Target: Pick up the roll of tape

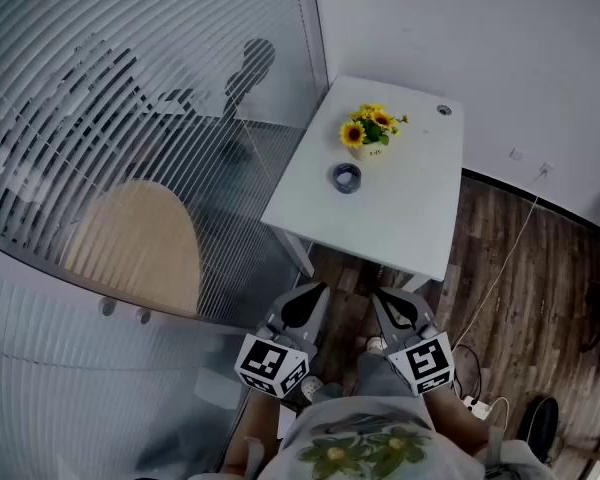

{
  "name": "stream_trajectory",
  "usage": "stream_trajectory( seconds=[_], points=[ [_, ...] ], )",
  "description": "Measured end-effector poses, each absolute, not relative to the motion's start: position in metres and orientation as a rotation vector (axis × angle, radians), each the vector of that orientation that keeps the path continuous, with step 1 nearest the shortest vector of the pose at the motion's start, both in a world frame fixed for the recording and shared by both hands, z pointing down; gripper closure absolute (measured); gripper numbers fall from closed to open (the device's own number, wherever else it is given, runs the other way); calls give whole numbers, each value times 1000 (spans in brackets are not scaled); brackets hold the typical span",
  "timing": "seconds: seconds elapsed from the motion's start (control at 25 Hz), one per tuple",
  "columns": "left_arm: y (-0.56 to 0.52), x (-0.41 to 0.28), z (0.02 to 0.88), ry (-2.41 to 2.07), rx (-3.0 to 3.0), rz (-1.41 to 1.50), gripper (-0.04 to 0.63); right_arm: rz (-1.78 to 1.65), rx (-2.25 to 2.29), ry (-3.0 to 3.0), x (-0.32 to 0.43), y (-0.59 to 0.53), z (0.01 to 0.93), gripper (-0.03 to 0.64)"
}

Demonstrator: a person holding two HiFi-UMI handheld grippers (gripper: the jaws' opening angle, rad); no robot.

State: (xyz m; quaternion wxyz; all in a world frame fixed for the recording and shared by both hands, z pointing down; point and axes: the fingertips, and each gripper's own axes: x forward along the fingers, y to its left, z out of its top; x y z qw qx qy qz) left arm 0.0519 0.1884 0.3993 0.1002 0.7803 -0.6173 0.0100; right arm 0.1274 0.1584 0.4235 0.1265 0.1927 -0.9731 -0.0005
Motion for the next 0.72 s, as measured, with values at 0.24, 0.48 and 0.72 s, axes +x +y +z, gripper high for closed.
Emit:
stream_trajectory(
  seconds=[0.24, 0.48, 0.72],
  points=[
    [166, 52, 410, -1863, 2274, 56, 589, -19, 609, -2841, 136, 136, 422, 617],
    [120, 79, 401, -1927, 2272, 78, 590, -44, 607, -2875, 168, 93, 415, 615],
    [93, 97, 400, -2009, 2236, 101, 590, -105, 537, -2875, 185, 60, 416, 615]
  ],
)
